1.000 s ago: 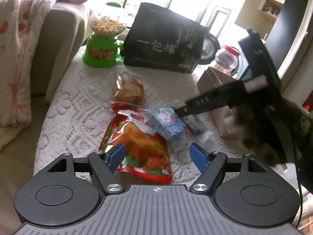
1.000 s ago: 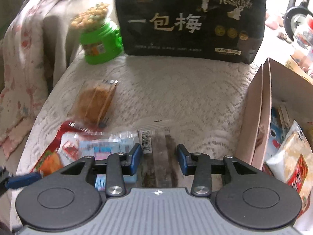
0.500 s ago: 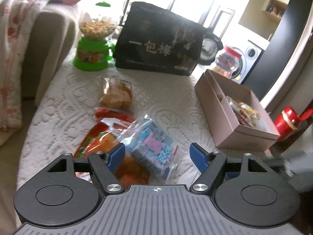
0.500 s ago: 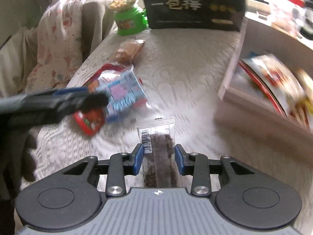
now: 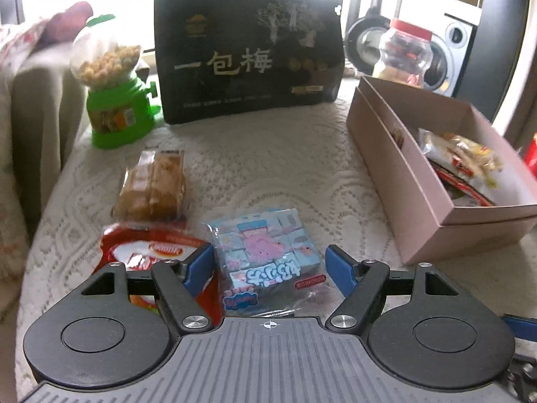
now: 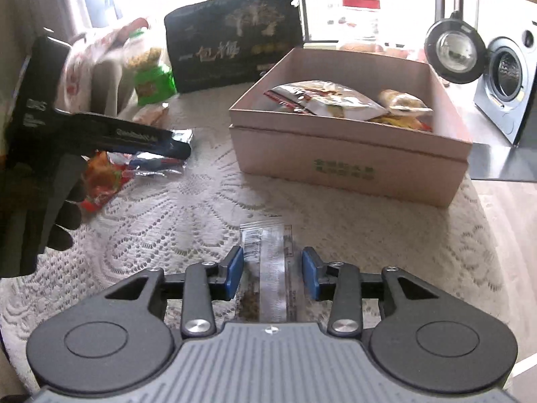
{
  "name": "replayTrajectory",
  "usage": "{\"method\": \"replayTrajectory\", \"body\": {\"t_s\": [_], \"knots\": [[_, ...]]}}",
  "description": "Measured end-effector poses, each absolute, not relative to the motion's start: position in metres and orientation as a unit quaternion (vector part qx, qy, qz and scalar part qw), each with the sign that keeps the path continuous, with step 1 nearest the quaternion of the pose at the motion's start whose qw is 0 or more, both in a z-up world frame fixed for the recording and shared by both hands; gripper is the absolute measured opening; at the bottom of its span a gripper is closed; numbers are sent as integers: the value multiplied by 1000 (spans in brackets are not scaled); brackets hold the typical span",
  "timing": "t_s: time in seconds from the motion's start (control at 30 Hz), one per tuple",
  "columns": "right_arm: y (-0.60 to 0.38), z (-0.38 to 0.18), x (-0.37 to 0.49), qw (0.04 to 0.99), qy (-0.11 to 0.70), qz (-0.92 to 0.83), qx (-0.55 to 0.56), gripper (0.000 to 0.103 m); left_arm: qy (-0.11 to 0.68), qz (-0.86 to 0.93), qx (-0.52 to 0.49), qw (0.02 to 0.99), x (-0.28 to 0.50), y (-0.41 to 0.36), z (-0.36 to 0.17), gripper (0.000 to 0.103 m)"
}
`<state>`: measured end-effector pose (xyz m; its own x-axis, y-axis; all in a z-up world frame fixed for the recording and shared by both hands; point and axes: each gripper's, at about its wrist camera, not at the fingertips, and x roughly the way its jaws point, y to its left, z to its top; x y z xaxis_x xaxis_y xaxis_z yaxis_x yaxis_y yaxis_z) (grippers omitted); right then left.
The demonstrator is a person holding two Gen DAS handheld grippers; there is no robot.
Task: Organize snacks
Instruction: 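Lift both held packets and carry them toward the pink box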
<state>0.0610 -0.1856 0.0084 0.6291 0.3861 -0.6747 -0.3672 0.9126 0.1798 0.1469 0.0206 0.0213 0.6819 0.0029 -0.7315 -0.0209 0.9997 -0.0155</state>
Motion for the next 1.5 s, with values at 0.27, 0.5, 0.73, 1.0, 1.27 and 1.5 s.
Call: {"method": "replayTrajectory", "body": {"t_s": [0.27,0.5,0.73,1.0,1.27,1.5], "knots": [[-183,-3,43,924,328,198,1,49,397,19,21,917,155,11,20,79],[-187,-4,35,926,324,192,1,52,395,-25,28,918,133,3,27,71],[-188,-6,29,929,322,183,-5,56,408,-110,30,906,64,-15,38,69],[-183,-6,27,930,321,177,-22,60,417,-132,21,899,25,-22,22,71],[-182,-9,15,933,323,154,-33,70,422,-112,0,900,37,-27,20,74],[-187,-12,6,933,323,154,-27,73,418,-109,14,902,36,-33,17,77]]}}
